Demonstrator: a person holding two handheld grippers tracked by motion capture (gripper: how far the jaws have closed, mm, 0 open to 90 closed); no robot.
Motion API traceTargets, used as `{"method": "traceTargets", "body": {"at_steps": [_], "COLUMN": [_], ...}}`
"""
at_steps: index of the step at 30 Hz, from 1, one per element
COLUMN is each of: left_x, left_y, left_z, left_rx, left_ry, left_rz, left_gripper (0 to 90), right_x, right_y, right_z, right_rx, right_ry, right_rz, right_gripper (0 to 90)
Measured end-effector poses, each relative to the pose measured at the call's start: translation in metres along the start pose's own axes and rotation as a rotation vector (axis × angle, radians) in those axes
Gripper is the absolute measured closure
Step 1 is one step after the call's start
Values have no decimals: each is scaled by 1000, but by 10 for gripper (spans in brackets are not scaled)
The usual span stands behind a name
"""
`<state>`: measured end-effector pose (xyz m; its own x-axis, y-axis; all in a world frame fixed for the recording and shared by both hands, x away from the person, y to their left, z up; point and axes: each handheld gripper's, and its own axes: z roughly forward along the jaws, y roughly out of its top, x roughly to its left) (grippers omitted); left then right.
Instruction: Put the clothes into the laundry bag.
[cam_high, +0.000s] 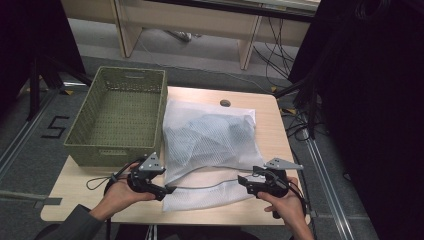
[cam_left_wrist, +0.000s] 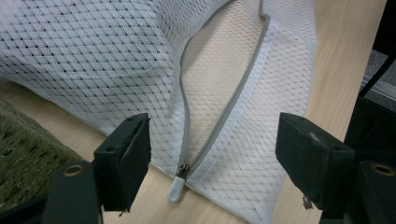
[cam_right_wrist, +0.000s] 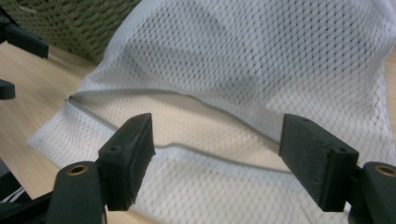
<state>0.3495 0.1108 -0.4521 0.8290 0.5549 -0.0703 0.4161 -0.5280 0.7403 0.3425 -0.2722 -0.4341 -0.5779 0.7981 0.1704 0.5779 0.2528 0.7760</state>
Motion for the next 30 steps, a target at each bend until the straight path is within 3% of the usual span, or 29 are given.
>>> {"method": "traceTargets", "body": {"at_steps": [1,2,4,5,6,9,10,12,13,14,15,16,17,19,21,23,24,25,26,28,29,30], "left_x": [0,-2,-3,-5,-7,-12,-12,-14,-17,-18,-20,-22,-25,-29,-32,-34,-36,-35,-35,-35,-33,-33], "left_y": [-1,-1,-2,-3,-4,-5,-5,-7,-8,-8,-9,-10,-10,-11,-11,-12,-13,-12,-12,-13,-12,-13], "left_z": [0,0,-2,-2,-2,-3,-5,-5,-5,-6,-5,-5,-5,-6,-5,-5,-4,-4,-4,-4,-4,-4], "left_rx": [-2,-6,3,0,-2,-19,-6,-10,-10,2,7,10,8,15,13,18,23,26,23,31,27,25], "left_ry": [1,-4,2,0,-9,-2,-1,-7,-6,-7,-12,-10,-16,-16,-22,-22,-22,-24,-24,-22,-18,-19], "left_rz": [-9,-15,6,-12,-11,-19,-5,-12,-23,4,2,14,11,22,33,42,27,50,49,34,47,26], "left_gripper": [252,246,229,222,213,186,176,174,174,174,174,174,174,174,174,174,174,174,174,173,173,174], "right_x": [2,5,7,10,9,15,15,19,19,21,25,24,28,29,33,31,32,34,32,33,32,35], "right_y": [-3,-4,-8,-10,-11,-16,-18,-22,-24,-26,-28,-30,-31,-34,-36,-38,-39,-40,-41,-41,-41,-42], "right_z": [0,-1,-2,-3,-2,-5,-5,-7,-7,-7,-8,-8,-10,-12,-14,-14,-16,-17,-15,-16,-16,-16], "right_rx": [-9,9,5,14,9,31,19,48,34,40,59,50,74,59,71,62,73,94,73,95,91,107], "right_ry": [-10,-6,-12,-11,-11,-8,-15,-8,-25,-11,-6,-10,-9,-11,-11,-9,-14,-9,-18,-11,-18,-18], "right_rz": [-16,11,-10,5,-22,-16,-40,-18,-40,-36,-7,-49,-22,-46,-18,-70,-60,-40,-70,-62,-75,-43], "right_gripper": [255,242,238,237,235,228,223,212,212,211,203,192,190,186,182,177,178,178,178,179,180,181]}}
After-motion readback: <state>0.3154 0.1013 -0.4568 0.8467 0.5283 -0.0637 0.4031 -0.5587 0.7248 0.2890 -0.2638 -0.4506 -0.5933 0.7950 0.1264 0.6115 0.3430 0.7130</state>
